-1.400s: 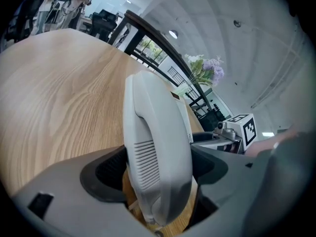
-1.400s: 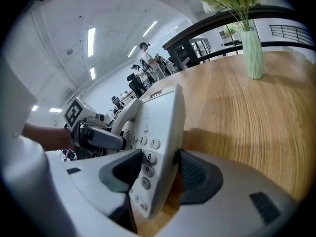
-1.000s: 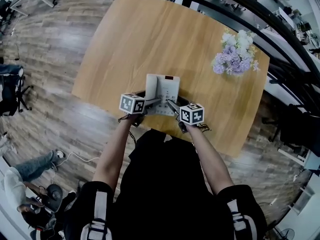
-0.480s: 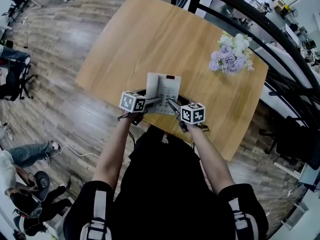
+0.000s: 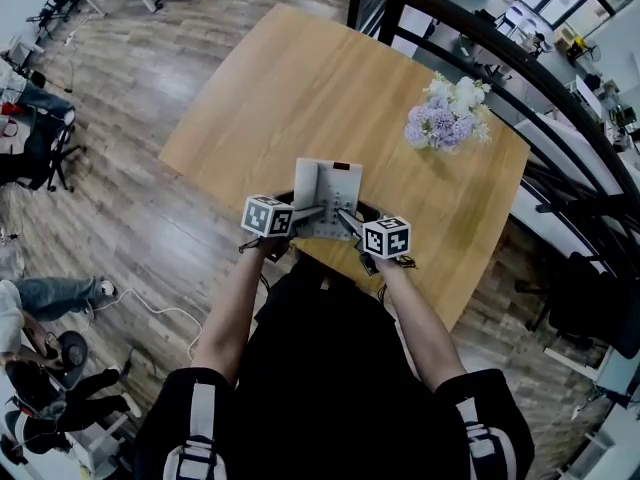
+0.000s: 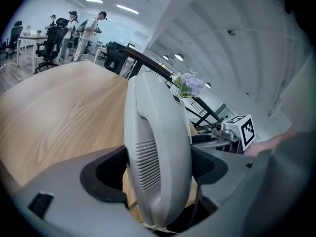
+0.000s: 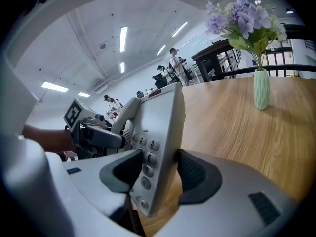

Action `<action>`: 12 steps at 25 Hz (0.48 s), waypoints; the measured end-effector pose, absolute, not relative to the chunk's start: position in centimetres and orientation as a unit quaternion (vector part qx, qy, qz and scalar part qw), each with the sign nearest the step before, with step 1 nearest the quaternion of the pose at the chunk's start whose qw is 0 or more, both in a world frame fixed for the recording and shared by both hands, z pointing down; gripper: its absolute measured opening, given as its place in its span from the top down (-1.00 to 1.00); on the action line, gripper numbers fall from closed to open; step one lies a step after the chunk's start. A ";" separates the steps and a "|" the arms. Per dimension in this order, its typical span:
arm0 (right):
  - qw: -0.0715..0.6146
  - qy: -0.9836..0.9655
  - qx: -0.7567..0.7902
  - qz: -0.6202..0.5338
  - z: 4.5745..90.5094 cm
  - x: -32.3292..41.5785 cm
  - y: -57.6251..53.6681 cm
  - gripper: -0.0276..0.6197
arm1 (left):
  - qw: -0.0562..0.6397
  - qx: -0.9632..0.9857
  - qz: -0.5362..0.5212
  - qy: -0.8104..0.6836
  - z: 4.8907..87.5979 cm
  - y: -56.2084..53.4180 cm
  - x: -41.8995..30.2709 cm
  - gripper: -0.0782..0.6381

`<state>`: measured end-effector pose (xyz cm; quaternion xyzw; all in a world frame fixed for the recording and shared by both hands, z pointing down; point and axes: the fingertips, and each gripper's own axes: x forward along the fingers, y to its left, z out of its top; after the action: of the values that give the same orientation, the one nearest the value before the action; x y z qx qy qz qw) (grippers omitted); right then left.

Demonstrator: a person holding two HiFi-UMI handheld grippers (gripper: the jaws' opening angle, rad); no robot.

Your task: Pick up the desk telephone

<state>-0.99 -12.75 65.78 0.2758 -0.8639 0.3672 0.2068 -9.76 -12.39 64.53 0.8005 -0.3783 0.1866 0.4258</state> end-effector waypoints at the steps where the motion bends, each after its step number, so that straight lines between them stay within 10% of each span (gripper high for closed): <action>1: 0.206 -0.865 0.274 0.366 65.6 -0.8 -12.6 0.18 | 0.423 0.801 0.186 -0.381 64.3 -12.2 -9.6 -0.34; 12: 0.200 -0.888 0.243 0.336 62.9 1.3 -11.9 0.18 | 0.399 0.797 0.160 -0.425 61.5 -10.8 -7.4 -0.34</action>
<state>1.28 -11.89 62.87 0.2435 -0.8876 0.3362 0.1995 -7.45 -10.79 61.47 0.7965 -0.4246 0.1605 0.3994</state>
